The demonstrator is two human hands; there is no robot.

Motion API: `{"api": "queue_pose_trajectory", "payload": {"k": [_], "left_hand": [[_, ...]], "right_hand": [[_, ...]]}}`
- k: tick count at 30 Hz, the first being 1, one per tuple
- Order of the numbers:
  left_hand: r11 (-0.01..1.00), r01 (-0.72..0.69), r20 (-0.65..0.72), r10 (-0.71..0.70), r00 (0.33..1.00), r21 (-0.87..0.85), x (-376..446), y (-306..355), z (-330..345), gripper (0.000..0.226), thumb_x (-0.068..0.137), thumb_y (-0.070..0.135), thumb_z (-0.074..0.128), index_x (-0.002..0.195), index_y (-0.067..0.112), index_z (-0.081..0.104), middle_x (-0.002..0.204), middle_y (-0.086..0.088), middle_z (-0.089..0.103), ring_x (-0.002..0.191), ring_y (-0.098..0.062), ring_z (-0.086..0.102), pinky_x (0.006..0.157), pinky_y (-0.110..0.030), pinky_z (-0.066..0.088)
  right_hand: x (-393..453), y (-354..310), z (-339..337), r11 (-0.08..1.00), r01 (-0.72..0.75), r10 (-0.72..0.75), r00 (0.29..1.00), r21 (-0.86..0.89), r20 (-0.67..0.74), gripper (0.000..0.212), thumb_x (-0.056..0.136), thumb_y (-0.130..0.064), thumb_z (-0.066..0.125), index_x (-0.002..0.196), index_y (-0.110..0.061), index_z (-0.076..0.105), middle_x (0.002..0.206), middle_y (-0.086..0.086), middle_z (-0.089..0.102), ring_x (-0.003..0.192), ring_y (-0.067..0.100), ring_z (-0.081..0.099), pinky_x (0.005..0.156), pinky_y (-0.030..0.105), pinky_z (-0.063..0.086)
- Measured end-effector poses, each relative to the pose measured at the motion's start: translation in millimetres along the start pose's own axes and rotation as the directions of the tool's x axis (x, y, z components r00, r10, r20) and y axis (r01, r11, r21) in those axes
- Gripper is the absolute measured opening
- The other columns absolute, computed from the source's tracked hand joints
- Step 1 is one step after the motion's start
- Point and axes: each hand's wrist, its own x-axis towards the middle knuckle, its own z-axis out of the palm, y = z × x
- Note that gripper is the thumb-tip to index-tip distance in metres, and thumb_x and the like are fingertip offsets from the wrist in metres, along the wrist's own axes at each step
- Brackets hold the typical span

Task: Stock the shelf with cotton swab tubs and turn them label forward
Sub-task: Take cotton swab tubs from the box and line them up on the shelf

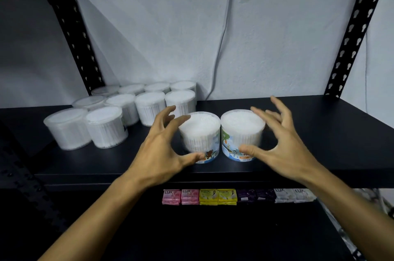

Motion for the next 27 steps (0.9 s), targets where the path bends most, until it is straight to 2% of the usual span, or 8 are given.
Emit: {"api": "queue_pose_trajectory", "payload": {"k": [4, 6, 8, 10, 13, 22, 25, 27], "left_hand": [[1.000, 0.018, -0.070, -0.019, 0.997, -0.016, -5.8, 1.9, 9.4, 0.075, 0.069, 0.057, 0.077, 0.135, 0.035, 0.050, 0.151, 0.012, 0.027, 0.134, -0.004, 0.033, 0.108, -0.024, 0.030], [0.993, 0.068, -0.084, -0.076, 0.994, -0.092, -3.4, 0.8, 14.2, 0.074, 0.071, 0.055, 0.077, 0.137, 0.034, 0.050, 0.147, 0.010, 0.037, 0.131, -0.006, 0.039, 0.110, -0.029, 0.035], [0.979, 0.102, -0.075, -0.117, 0.990, -0.174, -1.1, 0.1, 18.1, 0.074, 0.072, 0.051, 0.079, 0.137, 0.032, 0.050, 0.139, 0.007, 0.050, 0.123, -0.007, 0.050, 0.104, -0.029, 0.044], [0.960, 0.138, -0.046, -0.154, 0.987, -0.242, -0.5, 1.5, 21.7, 0.073, 0.073, 0.047, 0.080, 0.138, 0.030, 0.050, 0.133, 0.006, 0.057, 0.115, -0.005, 0.058, 0.097, -0.020, 0.047], [0.956, 0.141, -0.046, -0.158, 0.986, -0.257, 1.1, 3.6, 26.8, 0.071, 0.074, 0.045, 0.079, 0.137, 0.029, 0.050, 0.129, 0.004, 0.059, 0.110, -0.006, 0.061, 0.094, -0.018, 0.049], [0.945, 0.145, 0.009, -0.149, 0.989, -0.294, 31.0, 16.3, 45.3, 0.069, 0.075, 0.045, 0.079, 0.136, 0.028, 0.051, 0.131, -0.002, 0.059, 0.112, -0.011, 0.061, 0.093, -0.024, 0.051], [0.948, 0.125, 0.027, -0.122, 0.992, -0.294, 46.1, 27.9, 61.5, 0.069, 0.077, 0.043, 0.077, 0.138, 0.026, 0.050, 0.132, 0.001, 0.058, 0.113, -0.008, 0.059, 0.088, -0.010, 0.045], [0.949, 0.110, 0.033, -0.104, 0.994, -0.296, 57.4, 37.3, 73.8, 0.068, 0.078, 0.042, 0.077, 0.138, 0.025, 0.049, 0.130, 0.001, 0.059, 0.111, -0.008, 0.059, 0.088, -0.011, 0.045]], "right_hand": [[-9.7, -3.8, 12.3, 0.995, -0.005, -0.005, 0.996, -0.104, -0.089, 0.081, 0.061, -0.057, 0.075, 0.134, -0.036, 0.047, 0.154, -0.016, 0.005, 0.140, 0.008, 0.021, 0.108, 0.032, 0.027], [-9.0, -3.1, 16.0, 0.996, -0.080, 0.076, 0.991, -0.037, -0.109, 0.079, 0.062, -0.052, 0.079, 0.133, -0.043, 0.045, 0.152, -0.011, 0.014, 0.137, 0.009, 0.027, 0.108, 0.032, 0.032], [-7.1, -1.8, 18.4, 0.991, -0.128, 0.131, 0.984, 0.026, -0.124, 0.077, 0.065, -0.045, 0.081, 0.132, -0.044, 0.045, 0.146, -0.006, 0.027, 0.129, 0.010, 0.038, 0.104, 0.034, 0.041], [-5.9, -1.3, 19.5, 0.988, -0.143, 0.149, 0.981, 0.054, -0.125, 0.073, 0.068, -0.037, 0.082, 0.132, -0.036, 0.049, 0.134, -0.006, 0.039, 0.117, 0.008, 0.046, 0.096, 0.026, 0.048], [-2.8, -1.1, 19.9, 0.986, -0.150, 0.158, 0.979, 0.072, -0.130, 0.067, 0.069, -0.032, 0.082, 0.130, -0.029, 0.054, 0.123, -0.008, 0.045, 0.109, 0.008, 0.051, 0.086, 0.016, 0.048], [15.5, 29.7, 1.0, 0.972, -0.205, 0.221, 0.964, 0.117, -0.146, 0.065, 0.062, -0.035, 0.085, 0.121, -0.032, 0.059, 0.120, -0.008, 0.050, 0.111, 0.013, 0.054, 0.093, 0.036, 0.051], [21.4, 49.0, -15.3, 0.967, -0.229, 0.244, 0.959, 0.110, -0.141, 0.064, 0.061, -0.038, 0.084, 0.120, -0.033, 0.059, 0.118, -0.009, 0.051, 0.111, 0.014, 0.053, 0.094, 0.039, 0.050], [24.6, 62.3, -28.3, 0.963, -0.246, 0.260, 0.955, 0.109, -0.141, 0.064, 0.060, -0.038, 0.084, 0.118, -0.034, 0.060, 0.117, -0.010, 0.052, 0.112, 0.014, 0.053, 0.095, 0.039, 0.050]]}}
